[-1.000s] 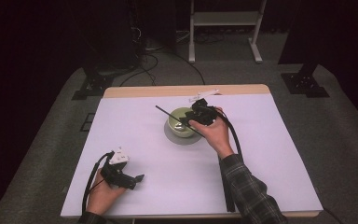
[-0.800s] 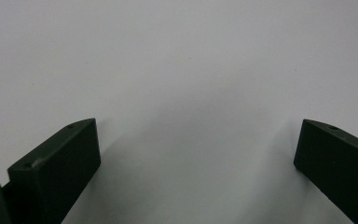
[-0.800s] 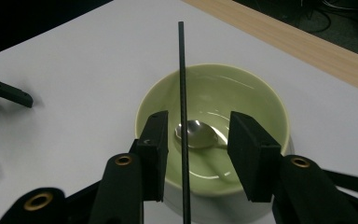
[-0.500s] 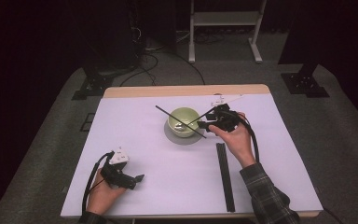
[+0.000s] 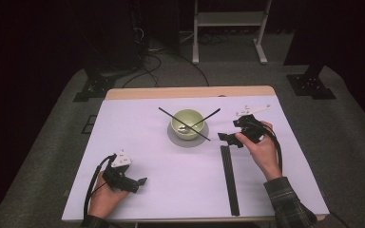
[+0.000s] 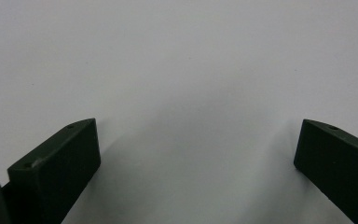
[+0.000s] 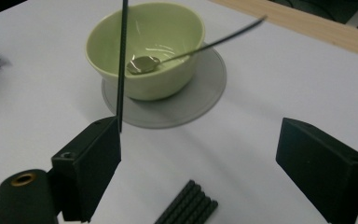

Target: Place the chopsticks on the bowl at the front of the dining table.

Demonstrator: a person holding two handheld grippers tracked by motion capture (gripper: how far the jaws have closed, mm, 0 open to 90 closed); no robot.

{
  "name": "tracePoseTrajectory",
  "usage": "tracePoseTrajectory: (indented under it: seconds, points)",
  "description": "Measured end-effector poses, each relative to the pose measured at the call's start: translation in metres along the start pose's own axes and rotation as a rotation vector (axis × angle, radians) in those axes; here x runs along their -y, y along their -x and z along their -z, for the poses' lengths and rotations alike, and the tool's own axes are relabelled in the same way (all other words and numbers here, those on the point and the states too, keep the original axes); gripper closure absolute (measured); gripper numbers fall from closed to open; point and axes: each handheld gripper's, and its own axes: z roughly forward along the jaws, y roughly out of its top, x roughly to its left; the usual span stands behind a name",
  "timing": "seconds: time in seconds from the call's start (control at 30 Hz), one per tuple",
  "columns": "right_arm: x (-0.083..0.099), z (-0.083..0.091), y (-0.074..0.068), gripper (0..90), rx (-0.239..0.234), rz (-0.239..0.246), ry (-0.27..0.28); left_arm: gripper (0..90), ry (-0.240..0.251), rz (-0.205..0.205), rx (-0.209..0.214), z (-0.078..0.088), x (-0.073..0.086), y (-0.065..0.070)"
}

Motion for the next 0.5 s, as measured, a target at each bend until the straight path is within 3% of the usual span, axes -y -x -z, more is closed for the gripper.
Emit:
tracePoseTrajectory:
  seconds: [0.4, 0.5]
  points:
    - [0.043, 0.015, 0.018, 15.2, 0.094, -0.028, -0.043, 0.0, 0.003, 0.000, 0.000, 0.000, 0.000, 0.000]
    - [0.051, 0.018, 0.022, 20.6, 0.106, -0.044, -0.052, 0.0, 0.003, 0.000, -0.001, 0.000, 0.000, 0.000]
